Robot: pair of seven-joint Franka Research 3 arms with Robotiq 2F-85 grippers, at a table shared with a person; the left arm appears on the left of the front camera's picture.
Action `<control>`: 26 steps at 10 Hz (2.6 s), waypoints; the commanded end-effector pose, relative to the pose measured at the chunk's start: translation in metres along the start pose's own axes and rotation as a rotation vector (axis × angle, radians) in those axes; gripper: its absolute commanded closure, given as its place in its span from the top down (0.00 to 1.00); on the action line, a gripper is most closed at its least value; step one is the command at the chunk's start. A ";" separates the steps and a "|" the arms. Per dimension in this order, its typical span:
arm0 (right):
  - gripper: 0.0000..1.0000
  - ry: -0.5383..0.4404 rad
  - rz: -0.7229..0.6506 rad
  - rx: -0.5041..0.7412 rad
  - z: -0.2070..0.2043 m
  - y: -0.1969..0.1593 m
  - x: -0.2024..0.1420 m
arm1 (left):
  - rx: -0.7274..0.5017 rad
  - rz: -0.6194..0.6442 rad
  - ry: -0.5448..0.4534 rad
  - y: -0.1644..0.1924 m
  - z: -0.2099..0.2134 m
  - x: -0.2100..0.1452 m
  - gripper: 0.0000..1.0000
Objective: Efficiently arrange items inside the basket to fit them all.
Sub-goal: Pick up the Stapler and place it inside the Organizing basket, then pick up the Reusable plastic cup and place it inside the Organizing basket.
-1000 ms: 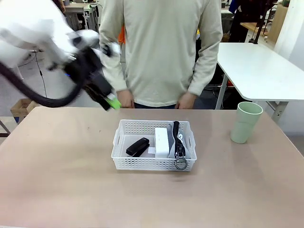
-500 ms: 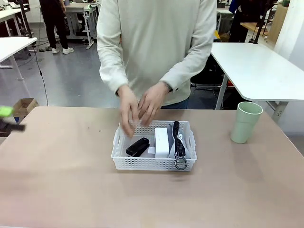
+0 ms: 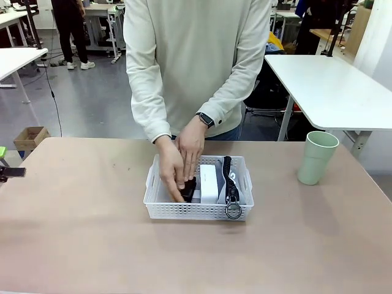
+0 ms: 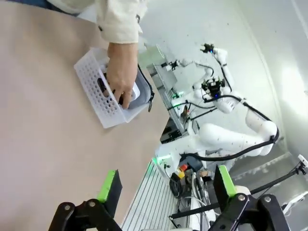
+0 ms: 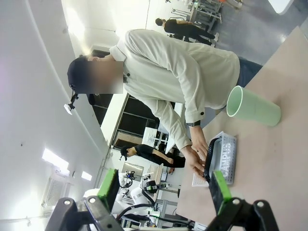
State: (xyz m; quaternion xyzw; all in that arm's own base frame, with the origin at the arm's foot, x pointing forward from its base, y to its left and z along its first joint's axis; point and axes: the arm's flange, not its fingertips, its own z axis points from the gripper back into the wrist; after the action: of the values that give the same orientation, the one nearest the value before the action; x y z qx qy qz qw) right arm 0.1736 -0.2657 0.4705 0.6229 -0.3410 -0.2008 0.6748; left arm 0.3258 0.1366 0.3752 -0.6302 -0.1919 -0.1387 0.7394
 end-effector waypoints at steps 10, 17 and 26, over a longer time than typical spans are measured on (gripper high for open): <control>1.00 -0.008 0.026 0.019 0.000 0.001 0.002 | 0.013 0.004 0.013 -0.007 0.000 -0.005 1.00; 1.00 0.162 1.180 -0.212 -0.105 -0.055 0.020 | 0.013 0.004 0.013 -0.007 0.000 -0.005 1.00; 1.00 0.379 1.331 -0.175 -0.114 -0.082 0.026 | 0.013 0.004 0.013 -0.007 0.000 -0.005 1.00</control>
State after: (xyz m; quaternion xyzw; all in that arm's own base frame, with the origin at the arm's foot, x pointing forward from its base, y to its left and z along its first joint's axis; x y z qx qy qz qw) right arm 0.2848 -0.2132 0.3978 0.2593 -0.5075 0.3347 0.7504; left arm 0.3219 0.1344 0.3797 -0.6280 -0.1881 -0.1358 0.7428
